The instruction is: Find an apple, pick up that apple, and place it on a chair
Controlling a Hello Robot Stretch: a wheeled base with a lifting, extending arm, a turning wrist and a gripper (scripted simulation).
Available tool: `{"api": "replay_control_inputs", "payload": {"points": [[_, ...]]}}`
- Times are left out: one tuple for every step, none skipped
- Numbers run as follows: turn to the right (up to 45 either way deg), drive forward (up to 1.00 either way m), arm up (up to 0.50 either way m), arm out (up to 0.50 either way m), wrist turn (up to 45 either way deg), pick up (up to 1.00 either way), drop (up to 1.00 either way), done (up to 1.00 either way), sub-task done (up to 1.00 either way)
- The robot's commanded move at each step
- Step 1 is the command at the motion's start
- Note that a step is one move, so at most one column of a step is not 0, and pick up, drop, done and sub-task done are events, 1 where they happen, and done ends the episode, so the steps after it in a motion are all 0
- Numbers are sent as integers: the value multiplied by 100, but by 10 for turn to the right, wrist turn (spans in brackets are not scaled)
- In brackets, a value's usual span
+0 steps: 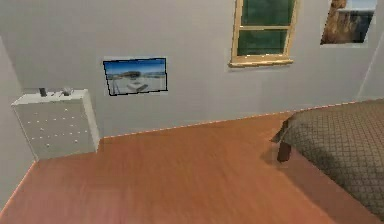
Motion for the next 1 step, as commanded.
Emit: {"api": "replay_control_inputs", "payload": {"points": [[0,30,0,0,0,0,0,0,0]]}}
